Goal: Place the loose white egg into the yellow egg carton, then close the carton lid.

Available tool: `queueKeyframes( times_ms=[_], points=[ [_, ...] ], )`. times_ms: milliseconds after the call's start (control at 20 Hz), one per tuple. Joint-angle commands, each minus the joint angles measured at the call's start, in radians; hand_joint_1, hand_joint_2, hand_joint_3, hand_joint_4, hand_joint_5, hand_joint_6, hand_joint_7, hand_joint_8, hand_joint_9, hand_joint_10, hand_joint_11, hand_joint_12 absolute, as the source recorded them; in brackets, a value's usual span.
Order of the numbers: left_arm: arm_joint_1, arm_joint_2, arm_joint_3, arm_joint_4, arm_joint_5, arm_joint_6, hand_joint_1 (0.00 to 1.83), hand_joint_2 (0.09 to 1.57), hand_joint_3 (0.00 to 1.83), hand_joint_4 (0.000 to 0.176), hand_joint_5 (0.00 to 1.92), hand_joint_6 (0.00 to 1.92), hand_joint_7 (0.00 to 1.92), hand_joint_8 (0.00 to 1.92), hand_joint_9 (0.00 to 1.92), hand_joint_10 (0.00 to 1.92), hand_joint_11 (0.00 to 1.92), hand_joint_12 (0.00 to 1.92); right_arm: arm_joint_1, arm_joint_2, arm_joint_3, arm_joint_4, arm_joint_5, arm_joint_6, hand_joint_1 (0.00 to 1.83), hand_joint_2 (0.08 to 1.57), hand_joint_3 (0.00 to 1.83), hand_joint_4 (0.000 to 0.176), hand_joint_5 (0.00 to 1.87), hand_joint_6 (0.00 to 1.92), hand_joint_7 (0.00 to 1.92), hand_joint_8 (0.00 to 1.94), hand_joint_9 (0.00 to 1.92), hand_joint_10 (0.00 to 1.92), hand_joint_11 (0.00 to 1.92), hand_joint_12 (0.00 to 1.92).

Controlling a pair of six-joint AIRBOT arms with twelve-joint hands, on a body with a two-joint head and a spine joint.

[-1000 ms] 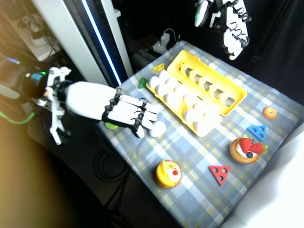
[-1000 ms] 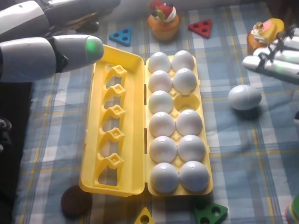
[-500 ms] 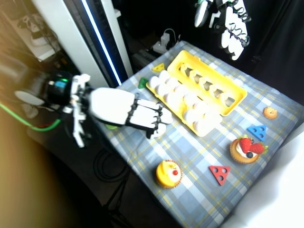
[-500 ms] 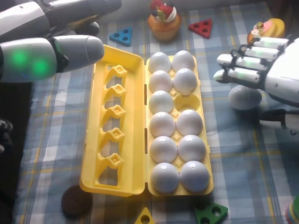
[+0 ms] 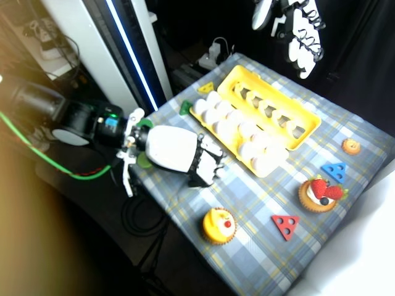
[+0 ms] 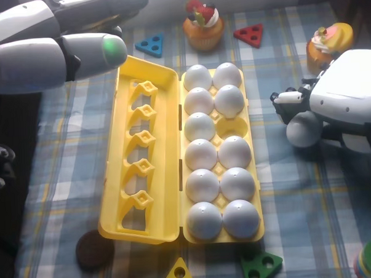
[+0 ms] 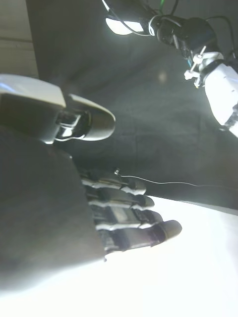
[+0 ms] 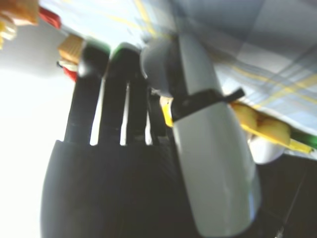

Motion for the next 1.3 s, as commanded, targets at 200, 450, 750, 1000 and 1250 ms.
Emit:
queueKeyframes(
  times_ms=[200, 450, 750, 1000, 1250],
  points=[
    [-0.001, -0.002, 0.005, -0.031, -0.124, -0.011, 0.13, 1.50, 0.00, 0.000, 0.17, 0.01, 0.12, 0.00, 0.09, 0.01, 0.00, 0.72, 0.031, 0.035, -0.024, -0.015, 0.152, -0.003, 1.18, 1.29, 0.01, 0.000, 0.59, 1.40, 0.78, 1.65, 1.13, 1.76, 1.20, 1.91],
    [0.004, -0.001, 0.005, -0.033, -0.124, -0.011, 0.18, 1.50, 0.00, 0.000, 0.16, 0.01, 0.10, 0.00, 0.07, 0.01, 0.00, 0.66, 0.060, 0.068, -0.070, -0.069, 0.193, -0.003, 1.35, 1.21, 0.00, 0.000, 0.69, 1.24, 0.82, 1.29, 0.85, 1.47, 0.85, 1.71],
    [0.013, -0.002, 0.010, -0.043, -0.122, -0.011, 0.13, 1.49, 0.00, 0.000, 0.17, 0.00, 0.12, 0.00, 0.09, 0.01, 0.00, 0.79, 0.180, -0.025, -0.022, -0.142, 0.155, -0.003, 1.29, 1.21, 0.29, 0.000, 0.47, 1.62, 0.62, 1.71, 0.63, 1.82, 0.75, 1.92],
    [0.011, -0.001, 0.012, -0.043, -0.125, -0.011, 0.17, 1.49, 0.00, 0.000, 0.18, 0.00, 0.10, 0.00, 0.09, 0.00, 0.00, 0.73, 0.193, -0.097, 0.020, -0.147, 0.102, -0.003, 1.26, 1.27, 0.00, 0.000, 0.15, 0.70, 0.19, 0.83, 0.12, 0.99, 0.08, 1.51],
    [0.012, 0.002, 0.008, -0.046, -0.126, -0.011, 0.26, 1.48, 0.00, 0.000, 0.20, 0.00, 0.12, 0.00, 0.13, 0.01, 0.00, 0.88, 0.193, -0.097, 0.002, -0.125, 0.107, -0.002, 1.24, 1.26, 0.00, 0.000, 0.00, 0.00, 0.00, 0.00, 0.00, 0.00, 0.00, 0.01]
  ],
)
